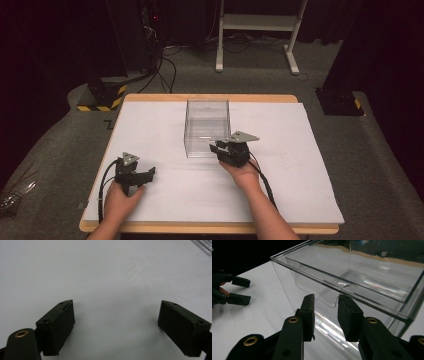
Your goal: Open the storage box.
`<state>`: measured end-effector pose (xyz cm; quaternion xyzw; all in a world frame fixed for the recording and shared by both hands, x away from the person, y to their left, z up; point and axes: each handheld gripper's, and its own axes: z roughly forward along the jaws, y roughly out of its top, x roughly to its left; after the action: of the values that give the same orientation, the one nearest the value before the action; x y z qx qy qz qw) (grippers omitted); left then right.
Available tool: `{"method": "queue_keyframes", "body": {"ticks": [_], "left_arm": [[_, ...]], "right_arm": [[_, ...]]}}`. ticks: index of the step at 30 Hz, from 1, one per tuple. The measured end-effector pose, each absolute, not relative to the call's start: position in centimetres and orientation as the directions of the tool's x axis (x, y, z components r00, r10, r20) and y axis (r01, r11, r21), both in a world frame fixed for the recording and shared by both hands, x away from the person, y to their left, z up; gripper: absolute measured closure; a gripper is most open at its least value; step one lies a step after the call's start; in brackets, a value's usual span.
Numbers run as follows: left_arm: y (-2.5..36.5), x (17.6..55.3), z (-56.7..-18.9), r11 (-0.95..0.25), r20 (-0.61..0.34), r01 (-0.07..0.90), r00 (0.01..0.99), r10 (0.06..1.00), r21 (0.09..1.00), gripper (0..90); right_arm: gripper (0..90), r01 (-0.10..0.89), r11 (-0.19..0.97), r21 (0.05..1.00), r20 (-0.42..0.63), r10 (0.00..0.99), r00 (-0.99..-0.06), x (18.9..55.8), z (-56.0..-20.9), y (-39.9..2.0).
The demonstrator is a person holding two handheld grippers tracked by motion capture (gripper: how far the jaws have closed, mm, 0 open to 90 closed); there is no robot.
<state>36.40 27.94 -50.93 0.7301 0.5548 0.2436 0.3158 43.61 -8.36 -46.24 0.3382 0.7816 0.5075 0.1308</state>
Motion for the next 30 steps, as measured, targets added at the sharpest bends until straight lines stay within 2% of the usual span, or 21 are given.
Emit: {"method": "queue_keyframes", "body": {"ticks": [30], "left_arm": [[27.92, 36.39, -50.94, -0.183, 0.004, 0.656, 0.265, 0.964, 0.732, 14.1]], "right_arm": [[78.3, 0.362, 0.270, 0.892, 0.148, 0.582, -0.799, 44.00, -46.58, -9.16]]}}
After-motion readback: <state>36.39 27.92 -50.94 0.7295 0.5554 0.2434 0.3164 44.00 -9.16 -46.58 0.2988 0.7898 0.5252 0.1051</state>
